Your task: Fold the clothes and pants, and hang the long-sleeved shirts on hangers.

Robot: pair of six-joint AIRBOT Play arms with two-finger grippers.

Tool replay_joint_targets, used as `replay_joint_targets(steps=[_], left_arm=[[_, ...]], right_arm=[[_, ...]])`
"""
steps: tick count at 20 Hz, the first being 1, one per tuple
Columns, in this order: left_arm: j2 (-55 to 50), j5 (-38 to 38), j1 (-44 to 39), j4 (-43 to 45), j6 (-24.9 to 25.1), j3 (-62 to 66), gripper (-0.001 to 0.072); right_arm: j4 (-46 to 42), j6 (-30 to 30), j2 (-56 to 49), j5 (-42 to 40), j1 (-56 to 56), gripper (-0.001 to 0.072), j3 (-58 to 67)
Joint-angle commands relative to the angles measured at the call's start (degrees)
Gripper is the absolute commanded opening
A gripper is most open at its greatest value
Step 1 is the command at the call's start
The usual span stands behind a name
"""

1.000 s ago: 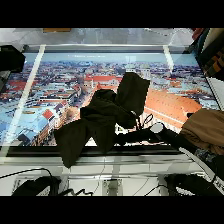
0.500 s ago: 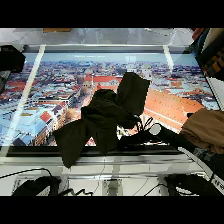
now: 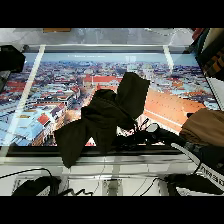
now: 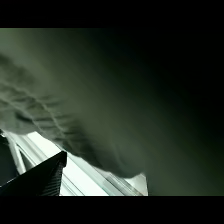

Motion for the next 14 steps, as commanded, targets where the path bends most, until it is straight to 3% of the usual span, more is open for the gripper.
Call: replay_joint_targets(steps=[1,4,6,7,14], left_arm=[[0.02,0.02,0.02,0.02,0.04,-0.02,0.0705],[0.02,0.0,0.02,0.0,0.02,-0.02,0.0705],[0.02,0.0,0.02,0.0,0.02,-0.02,0.0705],[0.02,0.0,0.02,0.0,0.02,-0.02,0.0705],[0.02,0.0,0.02,0.0,0.02,-0.02,0.0705]], right_arm=[[6.1,-5.2,-2.34,2.47,0.02,0.0544,2.43],[5.88,-7.32,-2.58,2.62,0.02,0.0536,5.77],[5.31,-7.74,-2.54,3.3,0.0,0.0223,7.85],[4.55,-7.76,-2.49,3.34,0.02,0.0149,8.79],[-5.4,-8.48,-2.32,5.55,0.07,0.0152,10.34]])
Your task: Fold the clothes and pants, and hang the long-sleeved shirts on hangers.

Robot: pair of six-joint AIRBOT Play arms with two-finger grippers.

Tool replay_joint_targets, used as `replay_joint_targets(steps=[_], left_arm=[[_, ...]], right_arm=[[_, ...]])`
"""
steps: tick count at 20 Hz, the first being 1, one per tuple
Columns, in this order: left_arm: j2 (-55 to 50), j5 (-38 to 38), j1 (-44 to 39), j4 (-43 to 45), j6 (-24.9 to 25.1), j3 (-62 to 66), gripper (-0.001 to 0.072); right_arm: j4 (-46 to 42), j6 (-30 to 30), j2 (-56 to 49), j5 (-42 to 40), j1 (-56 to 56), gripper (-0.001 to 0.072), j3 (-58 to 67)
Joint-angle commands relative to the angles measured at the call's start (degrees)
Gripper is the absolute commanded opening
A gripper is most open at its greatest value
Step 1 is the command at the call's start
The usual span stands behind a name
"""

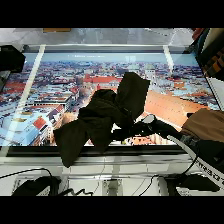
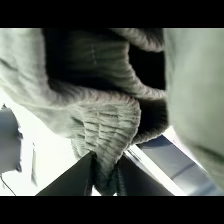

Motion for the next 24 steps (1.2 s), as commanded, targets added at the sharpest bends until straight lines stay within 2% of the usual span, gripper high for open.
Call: replay_joint_targets(steps=[1,2,3,4,5,9,12,22,24], left_arm=[[0.02,0.0,0.02,0.0,0.02,-0.02,0.0705],[0.02,0.0,0.02,0.0,0.02,-0.02,0.0706],[0.02,0.0,0.02,0.0,0.0,-0.02,0.0706],[0.02,0.0,0.0,0.0,0.0,-0.02,0.0706],[0.02,0.0,0.02,-0.13,0.0,-0.02,0.0706],[-0.02,0.02,0.02,-1.9,0.02,-0.02,0.0706],[-0.02,0.02,0.02,-1.88,0.02,-0.02,0.0706],[-0.02,0.02,0.02,-1.9,0.02,-0.02,0.0706],[-0.02,0.02,0.02,-1.9,0.02,-0.02,0.0705]], right_arm=[[-4.81,-0.39,0.04,0.76,0.04,0.0152,0.52],[-5.25,-0.39,0.04,0.39,0.04,0.0159,0.55],[-5.49,-0.39,0.02,0.15,0.04,0.0267,0.55],[-5.77,-0.35,-0.02,0.13,0.07,0.0423,0.52],[-6.58,-0.02,-0.07,0.13,0.04,0.0451,0.52],[-12.0,3.34,-0.9,0.24,0.04,0.045,0.52],[-11.61,5.84,-2.14,0.28,0.07,0.045,0.52],[-6.23,3.02,-5.07,4.28,0.07,0.0446,0.66],[-2.62,0.94,-5.07,3.04,0.07,0.0399,0.66]])
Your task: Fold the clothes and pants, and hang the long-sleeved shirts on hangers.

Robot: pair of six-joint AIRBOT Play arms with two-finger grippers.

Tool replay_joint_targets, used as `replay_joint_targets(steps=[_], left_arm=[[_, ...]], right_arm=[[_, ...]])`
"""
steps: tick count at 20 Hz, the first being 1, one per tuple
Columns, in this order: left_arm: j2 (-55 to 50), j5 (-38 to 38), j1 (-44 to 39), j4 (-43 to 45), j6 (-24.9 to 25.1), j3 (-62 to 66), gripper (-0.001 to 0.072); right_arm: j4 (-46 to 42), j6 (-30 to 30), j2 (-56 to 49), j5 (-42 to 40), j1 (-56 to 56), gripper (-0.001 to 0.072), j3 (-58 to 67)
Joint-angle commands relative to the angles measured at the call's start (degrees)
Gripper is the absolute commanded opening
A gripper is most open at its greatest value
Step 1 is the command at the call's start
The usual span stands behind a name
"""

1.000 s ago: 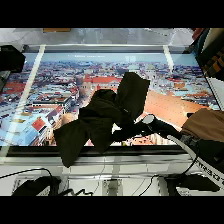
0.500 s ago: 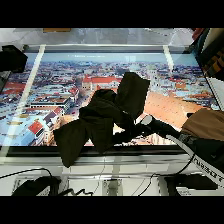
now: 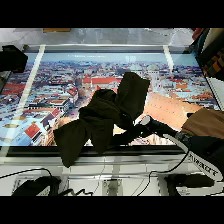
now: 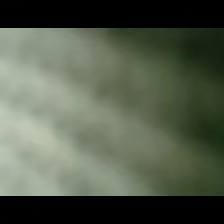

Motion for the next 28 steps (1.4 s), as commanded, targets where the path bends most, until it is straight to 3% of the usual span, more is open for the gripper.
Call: replay_joint_targets(steps=[1,4,5,6,9,12,18,19,20,21,26,27,28], left_arm=[[-0.02,0.02,0.02,0.0,0.02,-0.02,0.0706],[-0.02,0.02,0.02,0.0,0.02,-0.02,0.0706],[-0.02,0.02,0.02,0.02,0.02,-0.02,0.0705],[-0.04,0.02,0.02,0.07,0.02,-0.02,0.0705],[-0.04,0.02,0.02,0.68,0.02,-0.02,0.0705],[-0.04,0.02,0.02,0.66,0.02,-0.02,0.0705],[-0.04,0.02,0.02,0.68,0.02,-0.02,0.0705],[-0.04,0.02,0.02,0.7,0.02,-0.02,0.0705],[-0.04,0.02,0.02,0.7,0.02,-0.02,0.0705],[-0.04,0.02,0.02,0.68,0.04,-0.02,0.0705],[-0.92,0.0,0.04,2.97,0.04,-0.02,0.0696],[-1.53,-0.07,0.07,5.35,0.07,-0.04,0.0641],[-2.16,-0.24,0.09,8.63,0.07,-0.09,0.0445]], right_arm=[[6.93,-3.96,-0.13,-0.11,0.07,0.0378,0.07],[10.47,-8.33,-0.11,1.07,0.07,0.0375,0.07],[10.38,-9.86,-0.11,2.36,0.07,0.0317,0.07],[10.21,-11.61,-0.11,4.17,0.07,0.0305,0.07],[9.07,-13.97,-0.11,7.54,0.07,0.0312,0.07],[9.09,-13.92,-0.11,6.38,0.42,0.0351,0.07],[9.35,-13.81,-0.11,-2.71,6.93,0.0345,0.07],[9.35,-13.84,-0.11,-3.23,7.08,0.0301,0.07],[9.33,-13.84,-0.09,-3.28,7.02,0.0193,0.07],[9.33,-13.84,-0.09,-3.37,6.75,0.0028,0.09],[9.2,-12.52,0.09,-2.64,1.73,0.0023,4.48],[9.16,-11.06,0.35,-2.67,-0.24,0.0023,6.19],[9.14,-10.47,0.76,-2.62,-2.34,0.0023,7.69]])
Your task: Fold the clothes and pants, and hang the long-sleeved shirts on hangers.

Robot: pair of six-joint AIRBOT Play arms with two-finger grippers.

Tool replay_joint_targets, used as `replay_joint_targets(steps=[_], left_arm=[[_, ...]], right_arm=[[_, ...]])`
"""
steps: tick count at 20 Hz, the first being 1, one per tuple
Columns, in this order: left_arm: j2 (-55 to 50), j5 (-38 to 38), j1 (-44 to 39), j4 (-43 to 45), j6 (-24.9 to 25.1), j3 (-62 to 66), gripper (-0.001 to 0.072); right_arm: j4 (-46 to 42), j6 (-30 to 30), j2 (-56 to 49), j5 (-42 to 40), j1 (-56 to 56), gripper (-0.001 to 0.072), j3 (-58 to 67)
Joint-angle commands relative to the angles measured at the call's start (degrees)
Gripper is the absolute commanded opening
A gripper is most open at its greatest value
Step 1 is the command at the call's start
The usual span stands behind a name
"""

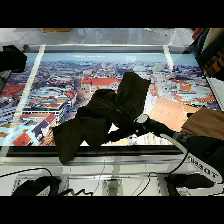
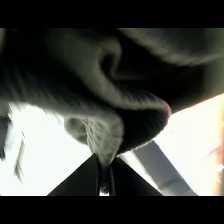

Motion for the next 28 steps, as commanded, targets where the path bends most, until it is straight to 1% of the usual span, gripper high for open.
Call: replay_joint_targets(steps=[1,2,3,4,5,6,10,11,13,15,18,21,22,23,24,25,27,28], left_arm=[[-1.97,-0.5,0.09,9.14,0.07,-0.09,0.0152],[-2.93,-0.85,0.13,11.67,0.48,-0.09,0.003],[-3.89,-1.31,0.26,12.9,1.44,-0.35,0.0028],[-4.68,-1.9,0.26,12.87,3.5,-1.03,0.0027],[-5.51,-3.02,0.26,12.85,5.88,-2.21,0.0027],[-6.12,-4.2,0.28,12.85,6.75,-3.93,0.0027],[-4.2,-6.82,1.49,10.25,6.75,-17.77,0.0025],[-2.43,-8.22,2.03,7.28,6.73,-22.29,0.0024],[1.68,-9.97,4.39,-4.72,6.73,-31.26,0.0023],[6.27,-9.53,7.67,-15.67,6.71,-40.87,0.0023],[12.92,-9.66,13.05,-22.99,6.69,-54.86,0.0024],[15.47,-11.08,16.74,-25.53,6.73,-65.7,0.0027],[15.28,-10.99,17.25,-26.99,6.78,-68.63,0.0048],[15.1,-10.43,17.4,-28.33,6.78,-70.66,0.0214],[14.88,-9.46,17.4,-29.27,6.73,-72.17,0.0476],[14.62,-8.35,17.42,-29.62,6.73,-73.11,0.0515],[14.21,-5.18,17.42,-29.62,6.73,-74.31,0.0505],[13.81,-4.0,17.59,-29.64,6.75,-74.84,0.0458]], right_arm=[[-0.04,2.62,1.14,0.42,-6.36,0.0023,4.87],[-0.04,3.04,1.88,1.53,-8.83,0.0023,6.19],[-0.17,3.04,2.71,2.97,-11.04,0.0023,7.13],[-0.48,3.04,3.52,3.87,-12.9,0.0023,7.8],[-1.25,3.04,4.37,4.17,-14.53,0.0023,8.22],[-2.1,3.06,5.18,3.89,-15.67,0.0022,8.22],[-7.96,3.15,6.01,2.47,-16.5,0.0023,8.2],[-8.39,3.15,5.97,2.29,-16.52,0.0023,8.2],[-8.39,3.1,5.97,1.73,-16.52,0.0023,8.22],[-8.44,3.08,5.97,1.16,-16.52,0.0023,8.22],[-8.46,3.08,5.97,1.25,-16.52,0.0023,8.22],[-8.46,3.08,5.97,1.22,-16.52,0.0023,8.22],[-8.46,3.08,5.97,1.29,-16.52,0.0023,8.22],[-8.46,3.08,5.97,1.53,-16.52,0.0023,8.22],[-8.46,3.08,5.97,1.88,-16.5,0.0023,8.22],[-8.46,3.08,5.97,2.1,-16.52,0.0023,8.22],[-8.46,3.08,5.97,2.1,-16.52,0.0023,8.22],[-8.46,3.08,5.97,2.16,-16.52,0.0023,8.22]])
